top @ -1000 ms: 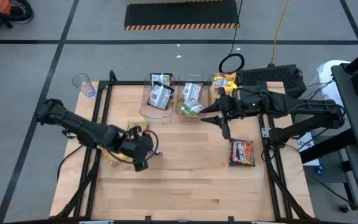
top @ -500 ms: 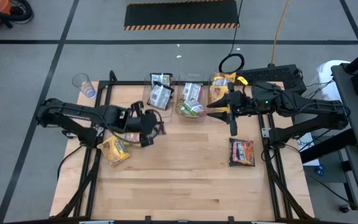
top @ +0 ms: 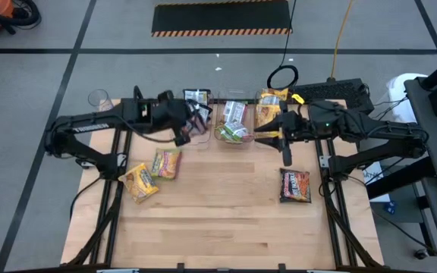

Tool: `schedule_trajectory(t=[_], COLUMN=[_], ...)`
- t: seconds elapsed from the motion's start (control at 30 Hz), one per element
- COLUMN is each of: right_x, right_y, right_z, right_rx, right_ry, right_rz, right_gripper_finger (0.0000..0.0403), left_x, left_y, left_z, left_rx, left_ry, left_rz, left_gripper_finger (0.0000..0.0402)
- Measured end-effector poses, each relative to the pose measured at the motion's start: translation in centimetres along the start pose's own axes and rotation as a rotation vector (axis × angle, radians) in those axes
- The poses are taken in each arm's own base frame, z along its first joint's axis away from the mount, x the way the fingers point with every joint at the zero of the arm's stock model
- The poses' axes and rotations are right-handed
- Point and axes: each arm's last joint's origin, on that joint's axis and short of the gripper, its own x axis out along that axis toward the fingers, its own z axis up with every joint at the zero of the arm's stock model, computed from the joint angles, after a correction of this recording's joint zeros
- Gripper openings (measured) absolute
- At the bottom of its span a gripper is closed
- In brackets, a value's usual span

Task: Sort Maruchan noodles
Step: Put the black noodle pack into the left transparent bin

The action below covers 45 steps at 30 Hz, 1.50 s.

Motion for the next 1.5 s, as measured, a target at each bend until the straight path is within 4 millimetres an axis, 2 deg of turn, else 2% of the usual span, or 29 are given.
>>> schedule_trajectory(t=[0.23,0.47,0.63,1.07,1.5], right_x=[0.0,0.0,0.0,0.0,0.0], right_y=[0.0,0.0,0.0,0.0,0.0], right_z=[-0.3,-0.3,-0.3,-0.3,-0.3], right_rx=[0.0,0.0,0.0,0.0,0.0], right_ry=[0.03,0.033,0.033,0.033,0.033], right_rz=[0.0,0.0,0.0,0.0,-0.001], right_gripper_finger=[0.013,0.013,0.013,0.013,0.013], left_x=[1.1,2.3,4.0,10.5,15.0], left_y=[2.9,4.4,4.7,4.6,5.1], left_z=[0.4,-0.1,-0.1,-0.8,-2.1], left_rx=[0.011,0.038,0.059,0.116,0.139], left_ry=[-0.051,-0.011,0.022,0.153,0.244], left_rz=[-0.014,-0.035,-0.067,-0.213,-0.303], left_gripper_finger=[0.0,0.0,0.0,0.0,0.0])
